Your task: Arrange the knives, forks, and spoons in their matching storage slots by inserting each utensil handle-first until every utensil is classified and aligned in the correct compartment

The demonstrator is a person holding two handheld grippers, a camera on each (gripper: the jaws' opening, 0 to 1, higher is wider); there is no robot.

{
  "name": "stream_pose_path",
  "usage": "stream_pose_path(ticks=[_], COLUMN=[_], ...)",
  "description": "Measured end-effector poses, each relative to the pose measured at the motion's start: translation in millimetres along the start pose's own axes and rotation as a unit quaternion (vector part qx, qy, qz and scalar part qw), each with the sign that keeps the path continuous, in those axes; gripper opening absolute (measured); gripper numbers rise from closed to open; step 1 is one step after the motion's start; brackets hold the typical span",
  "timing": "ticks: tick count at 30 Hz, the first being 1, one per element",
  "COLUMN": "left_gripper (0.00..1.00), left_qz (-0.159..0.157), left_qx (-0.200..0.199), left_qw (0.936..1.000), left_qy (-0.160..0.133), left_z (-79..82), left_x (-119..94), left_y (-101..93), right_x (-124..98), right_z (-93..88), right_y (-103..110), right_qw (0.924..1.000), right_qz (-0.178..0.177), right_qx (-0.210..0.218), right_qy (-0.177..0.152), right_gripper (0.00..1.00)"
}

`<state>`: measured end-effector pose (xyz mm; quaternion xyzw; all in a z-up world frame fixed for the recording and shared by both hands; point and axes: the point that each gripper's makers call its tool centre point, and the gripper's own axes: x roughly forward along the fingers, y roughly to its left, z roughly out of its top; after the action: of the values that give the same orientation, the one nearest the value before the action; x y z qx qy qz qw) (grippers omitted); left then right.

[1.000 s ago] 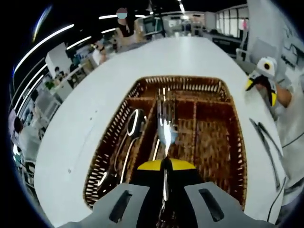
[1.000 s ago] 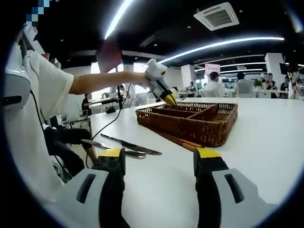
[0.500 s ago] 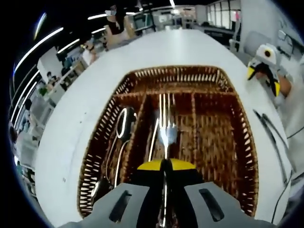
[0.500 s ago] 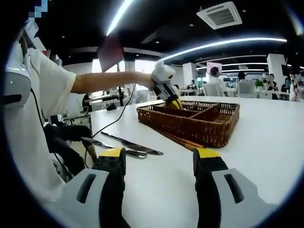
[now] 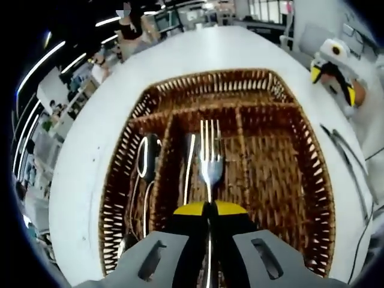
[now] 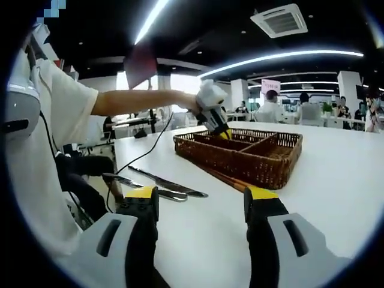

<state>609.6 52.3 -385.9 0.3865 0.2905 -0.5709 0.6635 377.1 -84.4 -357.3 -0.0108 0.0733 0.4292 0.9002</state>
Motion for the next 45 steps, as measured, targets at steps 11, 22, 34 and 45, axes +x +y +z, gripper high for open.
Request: stream_pose_path(ticks=[11,22,34,45], left_gripper=[0.03,0.03,0.06,0.15], left_qz=[-0.003,-0.002,0.014,0.034], left_qx=[0.004,-0.014,-0.049,-0.097], left_qw=[1.0000,0.9999,0.9986,0.9944], left_qy=[0.005,-0.005,-0.010,-0.023], left_z=[-1.7,-4.1,-5.0,-8.8], left_x=[9,11,12,10], left_y=[3.0,5.9,8.7,16.9], right_x=[3,6,3,6], right_z=[4.4,0.6,1.5,-2.0], right_y=[-3,-3,-6,-2], right_qw=[0.9999,1.0000,1.0000,1.0000], right_qz=[-0.004,-0.003,-0.004,0.002], right_qx=[-0.009,-0.008,-0.003,-0.005], right_qy=[-0.005,-0.002,-0.005,0.000], right_gripper=[0.63,0.63,0.64,0.64])
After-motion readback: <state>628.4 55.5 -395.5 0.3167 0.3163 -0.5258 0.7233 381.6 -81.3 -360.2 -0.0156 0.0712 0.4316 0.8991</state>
